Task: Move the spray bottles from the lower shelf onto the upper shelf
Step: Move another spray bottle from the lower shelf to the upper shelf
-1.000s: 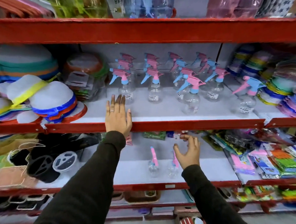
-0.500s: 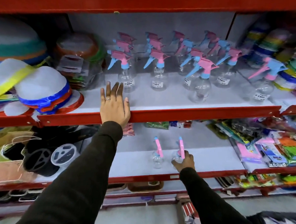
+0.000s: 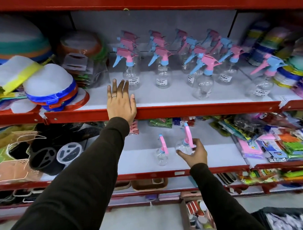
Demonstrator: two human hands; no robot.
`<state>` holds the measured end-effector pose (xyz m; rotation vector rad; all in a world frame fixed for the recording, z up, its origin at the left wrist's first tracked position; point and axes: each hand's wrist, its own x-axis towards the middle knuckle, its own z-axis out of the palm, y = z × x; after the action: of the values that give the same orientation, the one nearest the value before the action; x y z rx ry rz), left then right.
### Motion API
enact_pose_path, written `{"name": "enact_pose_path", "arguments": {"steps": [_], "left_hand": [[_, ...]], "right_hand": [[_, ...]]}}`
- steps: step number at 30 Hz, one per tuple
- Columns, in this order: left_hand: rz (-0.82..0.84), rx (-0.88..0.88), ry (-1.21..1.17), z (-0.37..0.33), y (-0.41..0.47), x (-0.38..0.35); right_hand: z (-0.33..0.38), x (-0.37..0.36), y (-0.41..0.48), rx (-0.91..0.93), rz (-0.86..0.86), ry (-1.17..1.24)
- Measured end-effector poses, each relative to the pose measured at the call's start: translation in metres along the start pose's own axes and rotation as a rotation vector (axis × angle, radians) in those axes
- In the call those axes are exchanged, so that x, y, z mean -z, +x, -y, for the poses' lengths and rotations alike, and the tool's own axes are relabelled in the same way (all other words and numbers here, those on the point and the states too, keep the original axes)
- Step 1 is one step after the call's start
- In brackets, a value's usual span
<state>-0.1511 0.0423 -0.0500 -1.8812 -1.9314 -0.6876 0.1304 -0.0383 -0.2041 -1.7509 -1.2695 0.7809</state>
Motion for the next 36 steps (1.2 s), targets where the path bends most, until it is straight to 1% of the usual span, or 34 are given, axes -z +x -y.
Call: {"name": "enact_pose_path", "arguments": {"steps": [6,10,13,16,18,21,25,31,36], "left_hand": [[0.082,0.021,0.022,0.013,-0.007,-0.016],[0.121,0.028,0.013,0.023,-0.024,-0.015],[0.137,0.016,-0.004,0.023,-0.045,-0.013],[0.145,0.008,-0.021,0.020,-0.061,-0.009],[0.146,0.005,-0.023,0.017,-0.070,-0.006],[0.149,-0.012,-0.023,0.009,-0.083,-0.003],[0.145,-0.024,-0.046,-0.003,-0.090,0.001],[0.129,-0.035,-0.066,-0.013,-0.078,0.007],[0.109,-0.034,-0.062,-0.009,-0.071,0.009]], "right_hand": [[0.033,-0.006,-0.015,0.232,0.030,-0.010],[0.055,-0.007,-0.034,0.332,0.019,-0.024],[0.068,0.001,-0.048,0.392,-0.028,-0.007],[0.092,0.012,-0.054,0.494,-0.120,0.050],[0.110,0.017,-0.053,0.532,-0.173,0.095],[0.129,0.025,-0.047,0.503,-0.214,0.118],[0.144,0.031,-0.026,0.431,-0.204,0.090],[0.150,0.031,0.012,0.304,-0.134,-0.036],[0.154,0.024,0.022,0.300,-0.088,-0.047]]}}
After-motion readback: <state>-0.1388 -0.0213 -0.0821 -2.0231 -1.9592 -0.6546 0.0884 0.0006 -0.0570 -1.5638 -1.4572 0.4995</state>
